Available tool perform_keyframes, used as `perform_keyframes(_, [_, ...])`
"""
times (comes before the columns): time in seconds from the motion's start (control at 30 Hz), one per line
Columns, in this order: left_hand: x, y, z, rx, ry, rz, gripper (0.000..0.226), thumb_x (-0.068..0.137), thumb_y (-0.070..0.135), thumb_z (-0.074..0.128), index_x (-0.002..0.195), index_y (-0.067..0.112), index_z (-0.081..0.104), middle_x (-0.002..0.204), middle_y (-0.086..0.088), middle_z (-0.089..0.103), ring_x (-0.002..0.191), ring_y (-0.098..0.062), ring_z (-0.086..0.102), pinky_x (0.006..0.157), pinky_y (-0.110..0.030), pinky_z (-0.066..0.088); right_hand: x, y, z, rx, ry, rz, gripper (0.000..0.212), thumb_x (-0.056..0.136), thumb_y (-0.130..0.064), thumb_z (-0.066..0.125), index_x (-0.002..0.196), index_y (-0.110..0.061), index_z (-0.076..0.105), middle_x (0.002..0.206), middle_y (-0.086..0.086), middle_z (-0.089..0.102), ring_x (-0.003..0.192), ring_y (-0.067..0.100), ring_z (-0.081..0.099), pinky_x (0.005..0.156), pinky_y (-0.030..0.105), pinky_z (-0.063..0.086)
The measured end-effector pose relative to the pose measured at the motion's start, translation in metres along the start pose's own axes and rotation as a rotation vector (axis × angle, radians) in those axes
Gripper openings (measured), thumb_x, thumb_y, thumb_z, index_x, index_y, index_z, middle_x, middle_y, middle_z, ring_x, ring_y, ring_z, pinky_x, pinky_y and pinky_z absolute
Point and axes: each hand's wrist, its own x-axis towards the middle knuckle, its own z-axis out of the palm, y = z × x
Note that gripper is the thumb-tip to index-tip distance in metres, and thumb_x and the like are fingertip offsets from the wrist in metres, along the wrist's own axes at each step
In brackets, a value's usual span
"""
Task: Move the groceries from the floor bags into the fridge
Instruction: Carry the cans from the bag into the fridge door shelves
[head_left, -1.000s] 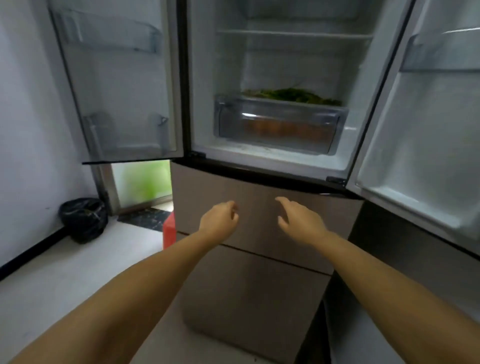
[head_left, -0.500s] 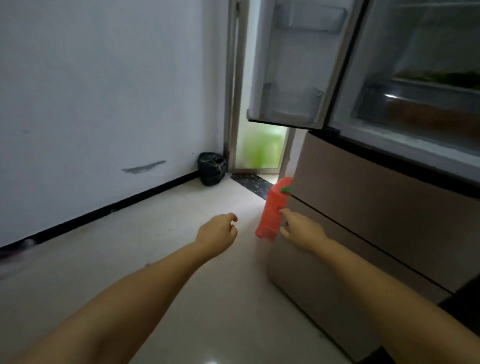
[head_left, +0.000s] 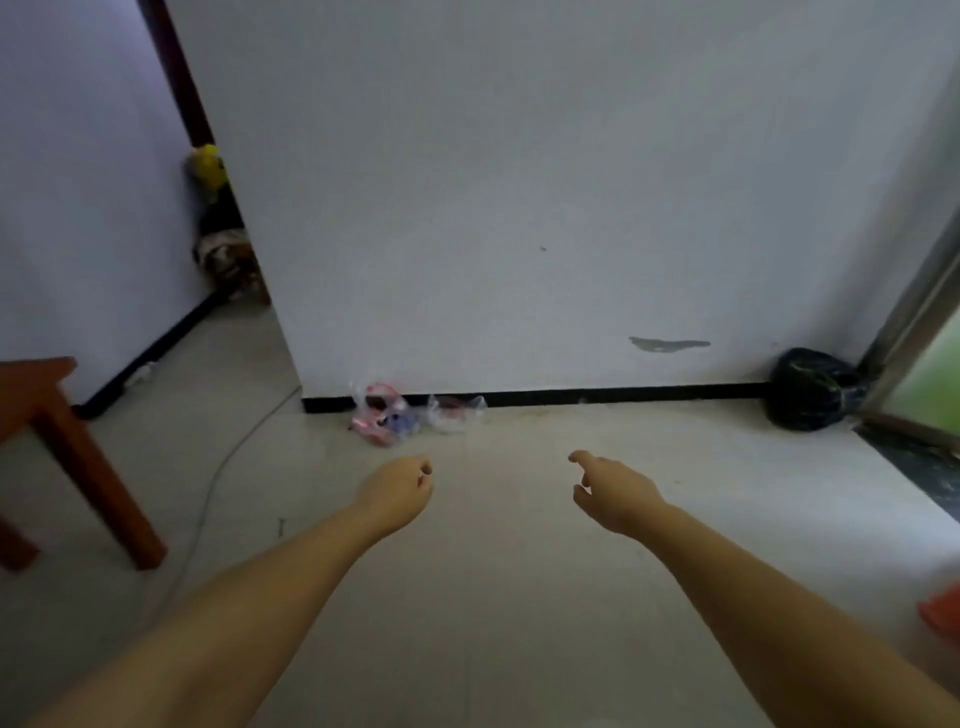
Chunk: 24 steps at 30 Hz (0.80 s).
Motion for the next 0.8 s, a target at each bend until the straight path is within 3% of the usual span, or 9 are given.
perform_keyframes(0.13, [0.01, -0.1, -0.037, -0.012, 0.053, -0.178, 0.029, 0.095, 0.019, 0.042, 0.117, 0.011, 0.058, 0.116, -0.01, 0.063, 0.102, -0.026, 0.059, 0.085, -0.032, 0.046, 0.059, -0.099, 0.017, -0.054, -0.075, -0.167, 0.048, 0.098, -0.032, 0.041, 0.144, -0.024, 0.03, 0.136, 0.005, 0.051, 0.116, 0.026, 0.055, 0.091, 0.04, 0.05])
perform_keyframes(0.27, [0.034, -0.148, -0.044, -0.047, 0.072, -0.233, 0.028, 0.095, 0.02, 0.042, 0.116, 0.012, 0.058, 0.111, -0.008, 0.063, 0.092, -0.021, 0.058, 0.078, -0.031, 0.046, 0.118, -0.161, 0.024, -0.101, -0.118, -0.29, 0.048, 0.098, -0.031, 0.041, 0.144, -0.023, 0.03, 0.139, 0.004, 0.049, 0.121, 0.027, 0.053, 0.094, 0.039, 0.045])
perform_keyframes(0.43, [0.108, -0.179, -0.057, -0.1, 0.099, -0.247, 0.029, 0.094, 0.019, 0.043, 0.118, 0.012, 0.057, 0.116, -0.01, 0.062, 0.102, -0.026, 0.058, 0.084, -0.032, 0.046, 0.212, -0.198, 0.023, -0.132, -0.146, -0.366, 0.048, 0.097, -0.03, 0.042, 0.144, -0.021, 0.031, 0.137, 0.007, 0.051, 0.122, 0.028, 0.052, 0.095, 0.038, 0.044])
perform_keyframes(0.8, [0.27, -0.273, -0.098, -0.161, 0.153, -0.388, 0.029, 0.094, 0.021, 0.043, 0.119, 0.015, 0.057, 0.116, -0.006, 0.064, 0.102, -0.023, 0.06, 0.083, -0.03, 0.047, 0.433, -0.27, 0.03, -0.175, -0.285, -0.415, 0.044, 0.093, -0.025, 0.044, 0.137, -0.021, 0.039, 0.134, 0.01, 0.054, 0.115, 0.028, 0.057, 0.092, 0.036, 0.045])
